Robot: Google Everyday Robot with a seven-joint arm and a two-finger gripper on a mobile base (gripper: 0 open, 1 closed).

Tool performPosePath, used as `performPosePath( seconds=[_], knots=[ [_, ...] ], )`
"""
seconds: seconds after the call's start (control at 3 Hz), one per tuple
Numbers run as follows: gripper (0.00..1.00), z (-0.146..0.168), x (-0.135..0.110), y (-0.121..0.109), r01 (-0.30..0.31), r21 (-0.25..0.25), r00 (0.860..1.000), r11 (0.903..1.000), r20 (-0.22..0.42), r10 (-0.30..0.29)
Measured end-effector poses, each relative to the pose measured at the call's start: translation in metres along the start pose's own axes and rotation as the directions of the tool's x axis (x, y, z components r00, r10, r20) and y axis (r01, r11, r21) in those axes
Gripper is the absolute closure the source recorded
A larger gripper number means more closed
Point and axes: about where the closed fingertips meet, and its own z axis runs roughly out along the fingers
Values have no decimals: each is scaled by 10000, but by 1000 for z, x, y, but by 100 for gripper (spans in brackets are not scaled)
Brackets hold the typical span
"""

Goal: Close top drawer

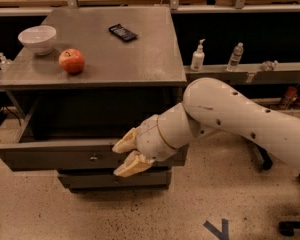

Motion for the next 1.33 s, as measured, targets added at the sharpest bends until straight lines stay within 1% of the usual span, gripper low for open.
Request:
performPosePath(
  seconds=[0.33, 0.67, 1.0, 1.33],
  knots=[
    [77, 16, 4, -2, -175, 84, 9985, 9998, 524, 171],
    [100, 55, 9, 22, -399, 412, 9669, 9984, 2534, 282],
    [100, 106, -1, 39, 174, 1101, 9178, 9938, 3926, -595],
    [100, 122, 9, 25, -107, 1750, 8979, 9845, 4350, -676]
  ],
)
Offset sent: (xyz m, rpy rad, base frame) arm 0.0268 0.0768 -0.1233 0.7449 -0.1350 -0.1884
